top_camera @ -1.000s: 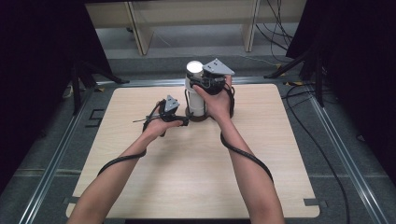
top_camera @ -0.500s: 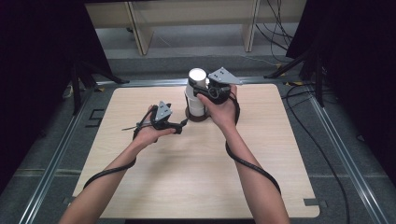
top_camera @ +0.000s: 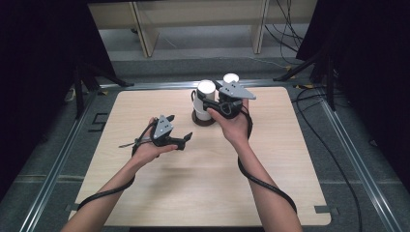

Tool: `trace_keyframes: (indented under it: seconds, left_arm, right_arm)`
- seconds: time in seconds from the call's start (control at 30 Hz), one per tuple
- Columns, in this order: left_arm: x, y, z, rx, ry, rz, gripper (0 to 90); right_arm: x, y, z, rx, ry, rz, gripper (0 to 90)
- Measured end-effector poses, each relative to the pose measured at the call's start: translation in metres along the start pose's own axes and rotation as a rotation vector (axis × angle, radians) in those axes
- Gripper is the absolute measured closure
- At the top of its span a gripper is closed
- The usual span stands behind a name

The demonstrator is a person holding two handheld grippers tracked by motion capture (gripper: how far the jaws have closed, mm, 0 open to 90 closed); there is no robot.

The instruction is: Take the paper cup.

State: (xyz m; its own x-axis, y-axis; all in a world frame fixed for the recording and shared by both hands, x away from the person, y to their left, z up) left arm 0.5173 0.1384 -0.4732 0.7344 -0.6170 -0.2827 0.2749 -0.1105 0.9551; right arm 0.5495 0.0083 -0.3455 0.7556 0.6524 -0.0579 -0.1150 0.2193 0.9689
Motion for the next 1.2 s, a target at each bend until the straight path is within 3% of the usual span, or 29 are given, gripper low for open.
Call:
trace_keyframes:
  seconds: [0.07, 0.33, 0.47, 0.5, 0.53, 0.67, 0.7, 0.77, 0.83, 0.97, 1.07, 1.2]
  left_arm:
    - [-0.005, -0.004, 0.004, -0.004, -0.014, 0.002, 4.5]
    - [-0.024, -0.019, 0.017, 0.01, -0.028, 0.012, 4.1]
    - [-0.033, -0.029, 0.022, 0.005, -0.037, 0.015, 4.1]
    - [-0.036, -0.031, 0.023, 0.005, -0.037, 0.016, 4.1]
    - [-0.037, -0.032, 0.024, 0.007, -0.046, 0.035, 4.1]
    - [-0.046, -0.042, 0.026, 0.02, -0.033, 0.015, 4.3]
    - [-0.048, -0.043, 0.027, 0.018, -0.037, 0.022, 4.4]
    - [-0.051, -0.044, 0.029, 0.017, -0.041, 0.031, 4.4]
    - [-0.057, -0.047, 0.03, 0.01, -0.042, 0.023, 4.4]
    - [-0.064, -0.056, 0.034, 0.01, -0.054, 0.008, 4.4]
    - [-0.068, -0.059, 0.036, 0.004, -0.068, 0.025, 4.4]
    - [-0.074, -0.062, 0.035, 0.002, -0.053, 0.021, 4.4]
  right_arm:
    - [-0.004, 0.0, 0.001, -0.029, -0.01, 0.015, 36.0]
    - [-0.026, -0.009, -0.013, 0.013, 0.012, 0.001, 35.9]
    - [-0.036, -0.015, -0.018, -0.007, 0.011, 0.013, 36.0]
    - [-0.039, -0.017, -0.02, 0.006, 0.013, 0.004, 36.0]
    - [-0.041, -0.019, -0.019, -0.022, 0.008, 0.011, 36.0]
    - [-0.051, -0.027, -0.028, 0.02, 0.024, 0.0, 36.0]
    - [-0.053, -0.029, -0.027, 0.003, 0.01, 0.005, 36.0]
    - [-0.059, -0.034, -0.034, 0.038, 0.026, -0.002, 36.0]
    - [-0.061, -0.035, -0.035, 0.021, 0.027, 0.007, 36.0]
    - [-0.069, -0.043, -0.048, 0.044, 0.053, -0.009, 35.9]
    - [-0.076, -0.049, -0.054, 0.059, 0.06, -0.01, 35.9]
    - [-0.086, -0.056, -0.059, 0.035, 0.055, -0.008, 35.9]
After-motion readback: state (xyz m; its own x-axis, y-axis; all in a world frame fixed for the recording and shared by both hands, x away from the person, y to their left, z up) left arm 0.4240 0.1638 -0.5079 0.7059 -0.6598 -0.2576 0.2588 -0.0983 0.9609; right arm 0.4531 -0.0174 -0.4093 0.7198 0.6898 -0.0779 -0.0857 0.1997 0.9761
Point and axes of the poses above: each handheld gripper's, and its own axes: x roughly forward along the jaws, y roughly out of its top, z roughly to its right, the point moved 9 cm from there along x, roughly forward along the jaws, and after that the axes turned 15 degrees about -x, right-handed, at the moved point
